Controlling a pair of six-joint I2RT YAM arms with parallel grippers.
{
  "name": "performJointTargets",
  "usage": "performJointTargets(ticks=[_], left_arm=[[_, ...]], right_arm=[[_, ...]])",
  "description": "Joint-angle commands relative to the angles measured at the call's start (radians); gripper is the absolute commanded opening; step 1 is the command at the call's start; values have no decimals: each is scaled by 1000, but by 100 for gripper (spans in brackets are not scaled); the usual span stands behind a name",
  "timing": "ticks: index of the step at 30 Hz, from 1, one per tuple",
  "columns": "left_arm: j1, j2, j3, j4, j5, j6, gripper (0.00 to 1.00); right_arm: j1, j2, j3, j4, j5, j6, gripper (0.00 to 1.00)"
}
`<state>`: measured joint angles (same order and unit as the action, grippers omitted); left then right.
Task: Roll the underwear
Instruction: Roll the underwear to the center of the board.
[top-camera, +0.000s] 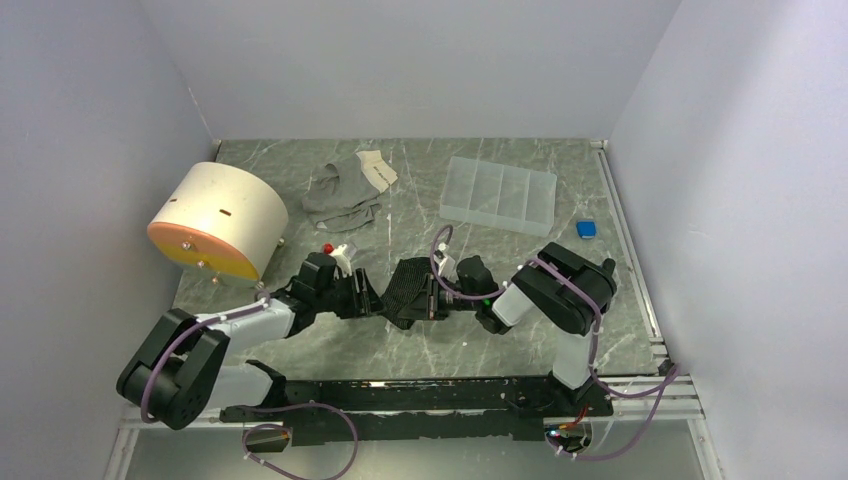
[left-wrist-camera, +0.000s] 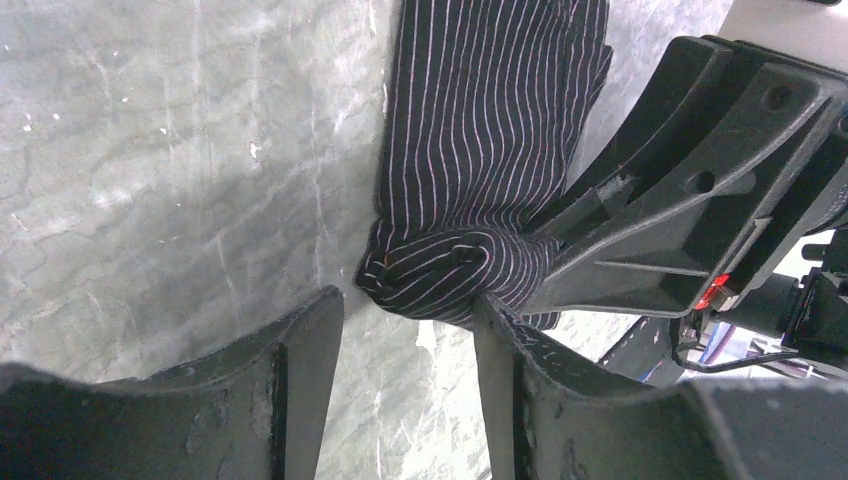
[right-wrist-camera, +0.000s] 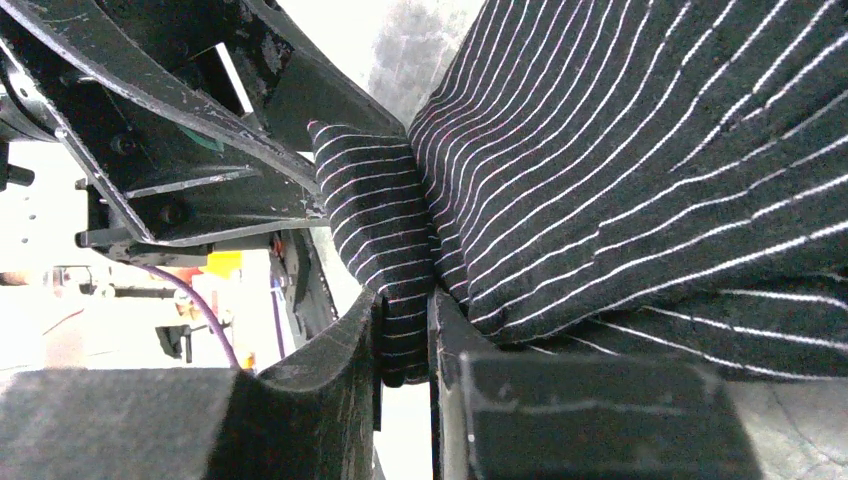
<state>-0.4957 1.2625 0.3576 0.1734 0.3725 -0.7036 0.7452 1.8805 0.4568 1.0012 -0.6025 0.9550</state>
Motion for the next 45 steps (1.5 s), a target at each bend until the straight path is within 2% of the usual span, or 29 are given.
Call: performJointTargets(ticks=[1, 8, 11, 19, 21, 26, 30, 37, 41, 45], left_arm=[[-8, -11, -8, 98, 9, -20, 56], [-8, -153, -72, 153, 50, -52, 63], [-9, -142, -78, 186, 36, -66, 66], [-12, 42, -31, 161, -3, -45, 52], [-14, 54, -30, 142, -23, -43, 52], [-24, 107, 17, 41, -98, -6, 54], [-33, 134, 48, -23, -141, 16, 53], [-51, 170, 78, -54, -157, 31, 53], [-74, 189, 99, -67, -164, 41, 52], [-92, 205, 114, -74, -168, 39, 52]], right_arm=[[0, 3, 7, -203, 39, -78, 16], [-6, 47, 2, -141, 19, -39, 14], [-7, 52, 3, -137, 18, -36, 14], [-14, 39, -1, -139, 14, -35, 17], [-17, 34, -3, -136, 10, -32, 20], [-18, -39, 8, -169, -8, -63, 37], [-18, -150, 55, -357, 36, -181, 48], [-5, -358, 166, -790, 248, -461, 52], [31, -464, 203, -875, 405, -627, 53], [154, -523, 193, -803, 526, -855, 55]])
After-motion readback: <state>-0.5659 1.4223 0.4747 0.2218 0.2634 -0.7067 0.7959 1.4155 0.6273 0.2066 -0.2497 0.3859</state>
